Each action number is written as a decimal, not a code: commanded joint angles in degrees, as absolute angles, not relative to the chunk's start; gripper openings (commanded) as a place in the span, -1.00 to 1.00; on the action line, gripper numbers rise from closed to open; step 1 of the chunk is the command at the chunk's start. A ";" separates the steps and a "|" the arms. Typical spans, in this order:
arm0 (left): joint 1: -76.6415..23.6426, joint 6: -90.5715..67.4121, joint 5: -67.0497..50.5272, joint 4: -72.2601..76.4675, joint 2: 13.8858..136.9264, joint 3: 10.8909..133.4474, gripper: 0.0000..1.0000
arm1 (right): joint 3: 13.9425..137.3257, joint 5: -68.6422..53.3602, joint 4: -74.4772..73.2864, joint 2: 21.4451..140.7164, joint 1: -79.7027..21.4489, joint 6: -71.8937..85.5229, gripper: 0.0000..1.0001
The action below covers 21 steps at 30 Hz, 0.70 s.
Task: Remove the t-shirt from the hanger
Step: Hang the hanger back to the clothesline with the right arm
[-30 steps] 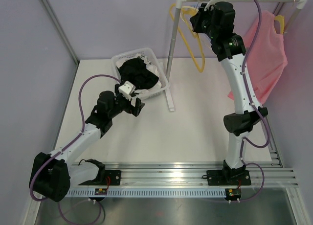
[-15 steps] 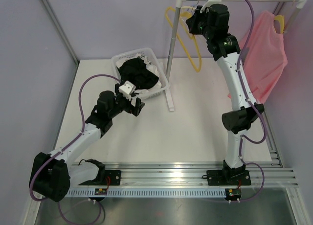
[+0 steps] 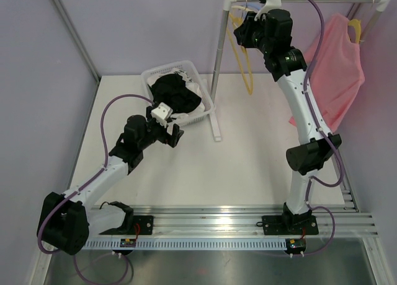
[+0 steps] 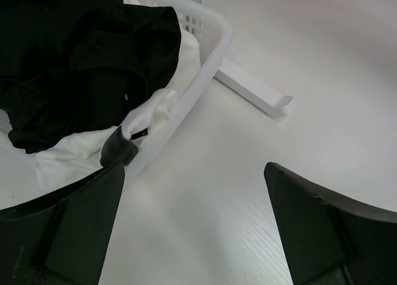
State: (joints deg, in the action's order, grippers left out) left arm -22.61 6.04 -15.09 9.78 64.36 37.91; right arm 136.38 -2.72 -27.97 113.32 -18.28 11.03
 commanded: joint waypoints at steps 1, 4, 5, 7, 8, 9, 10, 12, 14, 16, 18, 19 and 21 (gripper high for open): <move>-22.94 7.21 -13.71 11.95 64.25 40.25 0.97 | 134.74 -3.96 -23.73 106.71 -18.02 11.16 -0.28; -22.94 7.56 -13.19 11.78 63.20 40.17 0.97 | 132.63 -3.52 -23.64 104.42 -18.02 10.90 -0.10; -22.94 7.73 -12.66 12.04 62.93 39.90 0.97 | 131.76 -3.25 -23.64 103.28 -18.10 10.72 -0.05; -22.94 8.17 -12.13 12.30 61.71 39.46 0.97 | 130.87 -3.08 -23.73 102.31 -18.02 10.46 0.04; -23.03 8.26 -11.87 12.48 61.35 39.38 0.97 | 130.00 -3.08 -23.82 101.17 -18.10 10.28 0.14; -22.94 8.44 -11.26 12.48 61.00 39.29 0.97 | 129.56 -3.34 -23.82 100.64 -18.02 10.11 0.21; -22.94 8.35 -10.99 12.48 60.13 39.11 0.97 | 129.03 -3.51 -23.64 100.03 -18.02 9.76 0.24; -22.94 8.61 -10.72 12.39 59.07 38.85 0.97 | 126.57 -3.78 -22.42 97.92 -18.02 8.79 0.46; -22.94 8.70 -10.46 12.74 57.84 38.32 0.97 | 124.12 -3.26 -21.45 95.64 -18.02 7.91 0.66; -22.94 9.05 -10.11 12.74 56.96 38.23 0.97 | 122.79 -2.99 -20.66 94.31 -18.10 7.21 0.75; -22.94 9.49 -9.41 12.74 56.25 38.14 0.97 | 120.59 -2.99 -19.96 92.20 -18.02 6.86 0.83; -22.94 9.67 -9.06 12.66 55.99 38.23 0.97 | 119.89 -2.99 -19.60 91.50 -18.02 6.68 0.84; -22.94 10.28 -8.35 12.39 54.85 38.49 0.97 | 117.96 -3.25 -18.90 89.22 -18.11 6.50 0.85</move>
